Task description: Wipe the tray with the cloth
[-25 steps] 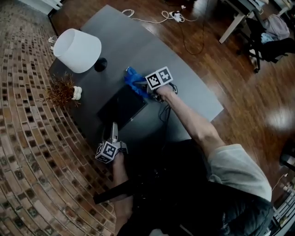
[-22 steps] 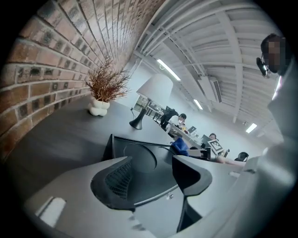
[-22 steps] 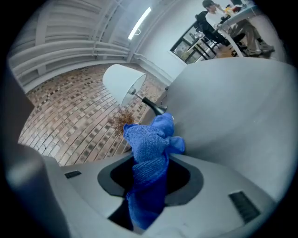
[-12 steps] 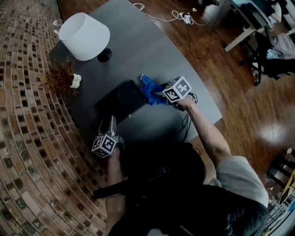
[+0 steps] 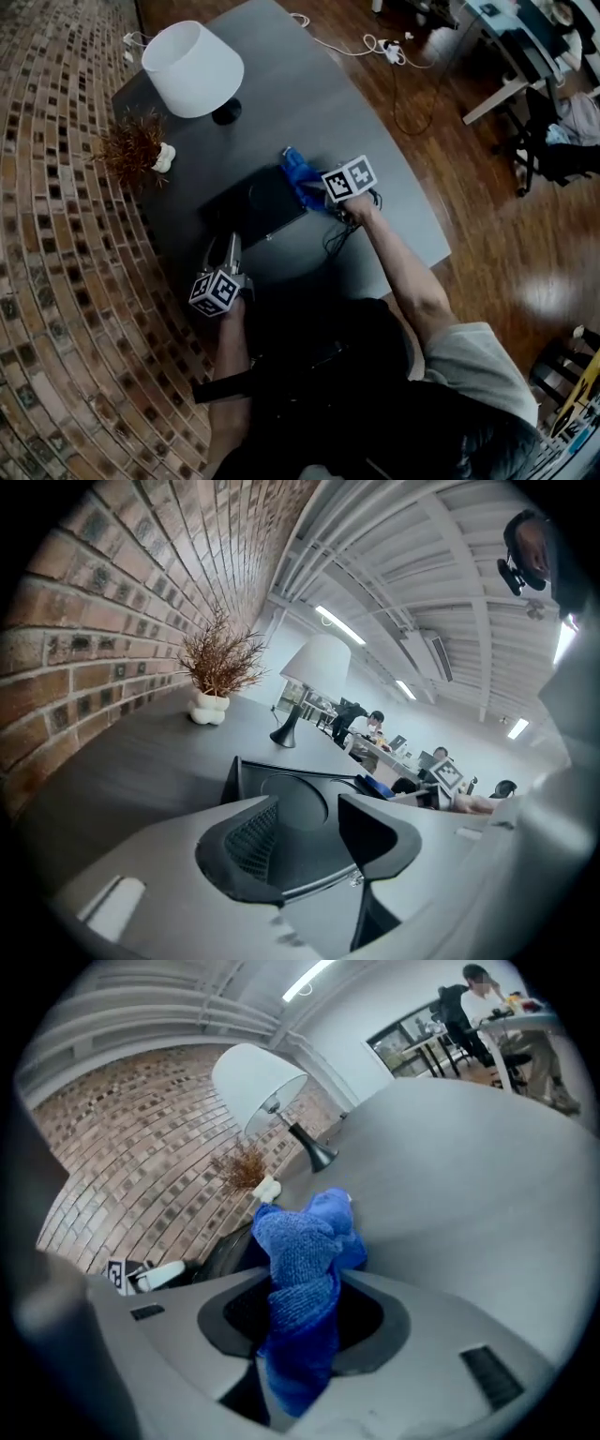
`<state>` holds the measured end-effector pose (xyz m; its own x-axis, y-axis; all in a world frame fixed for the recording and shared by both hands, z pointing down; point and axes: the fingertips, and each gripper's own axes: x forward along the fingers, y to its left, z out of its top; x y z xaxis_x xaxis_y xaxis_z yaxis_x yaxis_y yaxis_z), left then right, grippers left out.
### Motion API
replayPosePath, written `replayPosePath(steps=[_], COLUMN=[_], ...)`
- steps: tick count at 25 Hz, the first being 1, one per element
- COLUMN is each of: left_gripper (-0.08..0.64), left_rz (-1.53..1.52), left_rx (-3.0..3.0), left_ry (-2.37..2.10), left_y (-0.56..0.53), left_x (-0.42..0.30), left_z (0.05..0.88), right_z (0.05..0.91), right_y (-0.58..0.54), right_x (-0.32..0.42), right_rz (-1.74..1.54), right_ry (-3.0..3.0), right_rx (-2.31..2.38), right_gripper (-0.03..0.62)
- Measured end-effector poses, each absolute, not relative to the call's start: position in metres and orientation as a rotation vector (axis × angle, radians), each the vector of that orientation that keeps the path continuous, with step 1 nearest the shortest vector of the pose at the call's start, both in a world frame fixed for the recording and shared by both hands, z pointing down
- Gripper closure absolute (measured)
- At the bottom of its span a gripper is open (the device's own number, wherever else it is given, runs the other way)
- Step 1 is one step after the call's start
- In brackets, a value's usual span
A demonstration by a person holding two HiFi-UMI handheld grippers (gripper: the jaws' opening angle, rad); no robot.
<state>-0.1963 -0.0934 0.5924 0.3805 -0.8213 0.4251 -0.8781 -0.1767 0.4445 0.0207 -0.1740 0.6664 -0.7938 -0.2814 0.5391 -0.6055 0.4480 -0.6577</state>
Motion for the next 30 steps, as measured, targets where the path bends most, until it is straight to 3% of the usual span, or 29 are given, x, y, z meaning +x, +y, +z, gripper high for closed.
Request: replayPosePath(steps=[6,10,15,17,20,21,24,30], left_gripper=[0.356,0.373,0.388,0.349,0.306,0.33,0.31,0.271], left_rz=[0.084,-0.088,-0.204,-0.231,-0.275,-0.288,-0.305,-0.248], left_rx=[1.988,1.767,1.628,1.611,1.591,1.588,1.59,1.658], left_ry=[-1.417,-1.468,-1.317,-1.271,-1.287,-1.298,-1.32,-1.295], left_y=[-0.095,-0.058,-0.026,-0.03,-0.043,-0.047,-0.057,-0.102], left_x=[-0.202,-0.221,-0.183,-0.174,-0.187,-0.194,-0.213,-0.223], left_z=[0.589,0.594,0.616,0.621,0.627,0.627,0.625,0.622], right_z=[0.667,0.637,0.606,0.626,0.653,0.655,0.658,0.659], right_y=[-0.063,-0.153,-0.268,-0.27,-0.246,-0.237,-0.193,-0.081], right_x=[0.052,0.066,-0.009,-0.038,-0.051,-0.048,-0.03,-0.014], right_rz=[1.23,0.954,0.645,0.592,0.66,0.704,0.835,1.158], right_ry=[-2.212,-2.273,-2.342,-2.248,-2.159,-2.152,-2.142,-2.261], right_rx=[0.44,0.703,0.757,0.62,0.439,0.408,0.346,0.473], right_gripper=[0.446,0.445,0.443,0.443,0.443,0.445,0.445,0.445])
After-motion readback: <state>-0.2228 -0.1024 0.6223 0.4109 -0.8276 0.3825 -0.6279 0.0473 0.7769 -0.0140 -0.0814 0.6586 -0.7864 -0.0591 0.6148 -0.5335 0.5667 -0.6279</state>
